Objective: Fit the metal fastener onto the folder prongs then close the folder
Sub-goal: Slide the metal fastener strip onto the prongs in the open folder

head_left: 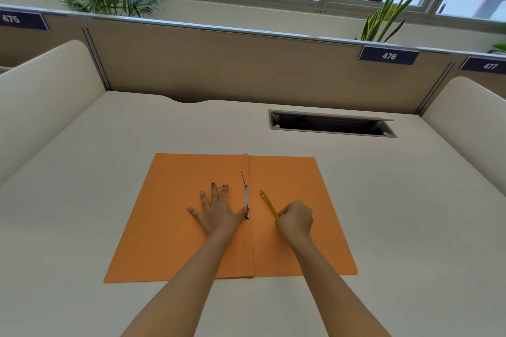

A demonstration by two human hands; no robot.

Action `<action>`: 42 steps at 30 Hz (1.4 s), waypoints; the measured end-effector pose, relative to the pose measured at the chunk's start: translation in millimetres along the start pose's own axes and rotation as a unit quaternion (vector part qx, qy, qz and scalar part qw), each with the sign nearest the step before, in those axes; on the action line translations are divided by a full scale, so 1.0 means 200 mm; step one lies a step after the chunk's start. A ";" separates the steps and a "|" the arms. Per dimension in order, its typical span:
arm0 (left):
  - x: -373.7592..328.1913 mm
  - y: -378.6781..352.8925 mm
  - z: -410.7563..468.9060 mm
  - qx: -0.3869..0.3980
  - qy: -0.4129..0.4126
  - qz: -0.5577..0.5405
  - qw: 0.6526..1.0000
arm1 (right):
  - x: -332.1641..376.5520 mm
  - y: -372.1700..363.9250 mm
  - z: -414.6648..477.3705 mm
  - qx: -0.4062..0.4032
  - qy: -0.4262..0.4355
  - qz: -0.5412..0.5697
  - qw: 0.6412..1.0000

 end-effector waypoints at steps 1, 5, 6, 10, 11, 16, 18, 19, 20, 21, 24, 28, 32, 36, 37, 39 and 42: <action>0.00 0.00 0.00 0.001 -0.001 -0.002 1.000 | 0.00 -0.01 0.00 0.005 0.001 0.005 1.000; 0.00 0.00 0.00 0.010 0.000 -0.009 1.000 | -0.01 -0.04 0.00 0.033 0.020 0.031 0.999; 0.00 -0.01 0.00 0.015 0.000 -0.010 1.000 | -0.01 -0.04 0.00 0.043 0.025 0.045 0.998; -0.01 -0.01 0.01 0.027 -0.015 -0.021 0.999 | -0.06 -0.03 0.01 0.093 0.016 0.165 0.982; -0.01 -0.01 0.01 0.025 -0.032 -0.025 0.999 | -0.07 -0.03 0.01 0.100 0.012 0.191 0.976; -0.08 0.04 0.01 -0.025 -0.107 -0.135 0.985 | -0.09 -0.07 0.02 0.153 -0.018 0.275 0.949; -0.12 0.06 0.02 -0.044 -0.110 -0.211 0.970 | -0.06 -0.09 0.01 0.183 -0.024 0.309 0.933; -0.14 0.07 0.03 -0.050 -0.105 -0.252 0.961 | -0.04 -0.10 0.01 0.194 -0.029 0.323 0.926; -0.15 0.08 0.04 -0.059 -0.095 -0.290 0.950 | -0.02 -0.11 0.00 0.203 -0.033 0.337 0.919; -0.15 0.10 0.05 -0.068 -0.080 -0.320 0.942 | 0.00 -0.11 -0.01 0.211 -0.034 0.353 0.911; -0.13 0.12 0.09 -0.076 -0.042 -0.364 0.927 | 0.06 -0.14 -0.03 0.225 -0.029 0.389 0.893; -0.12 0.11 0.11 -0.060 -0.026 -0.402 0.913 | 0.11 -0.16 -0.04 0.205 -0.022 0.396 0.895; -0.11 0.09 0.12 -0.059 -0.038 -0.402 0.913 | 0.15 -0.16 -0.02 0.183 -0.015 0.392 0.901; -0.11 0.08 0.12 -0.051 -0.044 -0.403 0.913 | 0.18 -0.17 -0.02 0.180 -0.004 0.385 0.905; -0.11 0.07 0.12 -0.052 -0.045 -0.403 0.913 | 0.19 -0.17 -0.02 0.182 -0.002 0.381 0.907; -0.12 0.07 0.13 -0.059 -0.053 -0.402 0.912 | 0.20 -0.18 -0.02 0.182 0.000 0.373 0.910; -0.12 0.07 0.13 -0.059 -0.061 -0.399 0.913 | 0.19 -0.19 -0.02 0.167 -0.005 0.360 0.918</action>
Point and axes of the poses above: each hand's wrist, its own z-axis towards the middle knuckle, its own y-axis out of the back of the hand, x = y × z, the point moved 10 cm from there along z, towards the middle knuckle, and after that the axes turned 13 degrees about -y, right-handed, at the moved point
